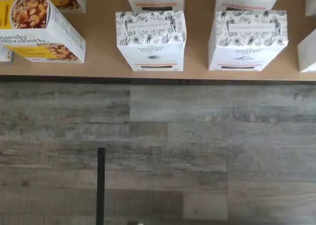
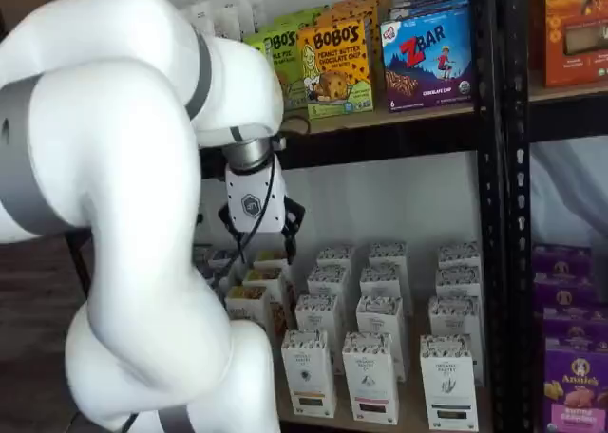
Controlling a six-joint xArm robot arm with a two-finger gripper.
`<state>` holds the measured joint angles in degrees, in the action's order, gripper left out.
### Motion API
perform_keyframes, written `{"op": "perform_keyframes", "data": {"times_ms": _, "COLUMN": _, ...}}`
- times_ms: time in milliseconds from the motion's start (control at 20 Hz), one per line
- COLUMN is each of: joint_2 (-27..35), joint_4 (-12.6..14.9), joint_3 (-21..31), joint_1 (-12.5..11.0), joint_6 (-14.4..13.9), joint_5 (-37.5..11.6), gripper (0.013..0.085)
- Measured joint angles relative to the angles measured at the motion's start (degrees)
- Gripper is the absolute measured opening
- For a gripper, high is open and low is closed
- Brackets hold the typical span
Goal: Pick up the white box with a yellow strip in the middle, on the bottom shelf, the fourth box from the left
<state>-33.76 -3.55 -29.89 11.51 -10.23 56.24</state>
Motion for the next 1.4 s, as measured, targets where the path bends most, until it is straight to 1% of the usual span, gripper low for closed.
{"op": "perform_keyframes", "data": {"times_ms": 150, "joint_2": 2.91, "joint_4": -0.62, "joint_3": 0.88, "joint_1": -0.10, "joint_6": 0.70, "joint_5": -4.03, "gripper": 0.0850}}
{"op": "perform_keyframes", "data": {"times_ms": 300, "joint_2": 5.37, "joint_4": 0.29, "joint_3": 1.36, "joint_1": -0.02, "joint_6": 0.22, "joint_5": -7.03, "gripper": 0.0850}}
{"op": "perform_keyframes", "data": {"times_ms": 450, "joint_2": 8.26, "joint_4": 0.03, "joint_3": 1.96, "joint_1": -0.30, "joint_6": 0.81, "joint_5": -10.15, "gripper": 0.0850}}
{"op": "perform_keyframes", "data": {"times_ms": 650, "joint_2": 10.75, "joint_4": 1.39, "joint_3": 2.66, "joint_1": -0.33, "joint_6": 0.02, "joint_5": -13.23, "gripper": 0.0850}}
{"op": "perform_keyframes", "data": {"times_ms": 750, "joint_2": 11.67, "joint_4": 1.39, "joint_3": 3.10, "joint_1": -0.36, "joint_6": 0.11, "joint_5": -15.01, "gripper": 0.0850}}
{"op": "perform_keyframes", "data": {"times_ms": 850, "joint_2": 12.70, "joint_4": 1.70, "joint_3": 3.16, "joint_1": -0.21, "joint_6": -0.24, "joint_5": -16.00, "gripper": 0.0850}}
{"op": "perform_keyframes", "data": {"times_ms": 1000, "joint_2": 15.20, "joint_4": 2.26, "joint_3": 3.30, "joint_1": 0.23, "joint_6": -1.01, "joint_5": -18.79, "gripper": 0.0850}}
{"op": "perform_keyframes", "data": {"times_ms": 1100, "joint_2": 16.77, "joint_4": 1.64, "joint_3": 3.29, "joint_1": 0.39, "joint_6": -0.61, "joint_5": -20.53, "gripper": 0.0850}}
{"op": "perform_keyframes", "data": {"times_ms": 1150, "joint_2": 17.85, "joint_4": 0.48, "joint_3": 3.26, "joint_1": 0.41, "joint_6": 0.34, "joint_5": -21.62, "gripper": 0.0850}}
{"op": "perform_keyframes", "data": {"times_ms": 1250, "joint_2": 19.37, "joint_4": -0.53, "joint_3": 2.99, "joint_1": 0.47, "joint_6": 1.16, "joint_5": -22.61, "gripper": 0.0850}}
{"op": "perform_keyframes", "data": {"times_ms": 1400, "joint_2": 21.73, "joint_4": -1.47, "joint_3": 2.50, "joint_1": 0.49, "joint_6": 2.02, "joint_5": -24.16, "gripper": 0.0850}}
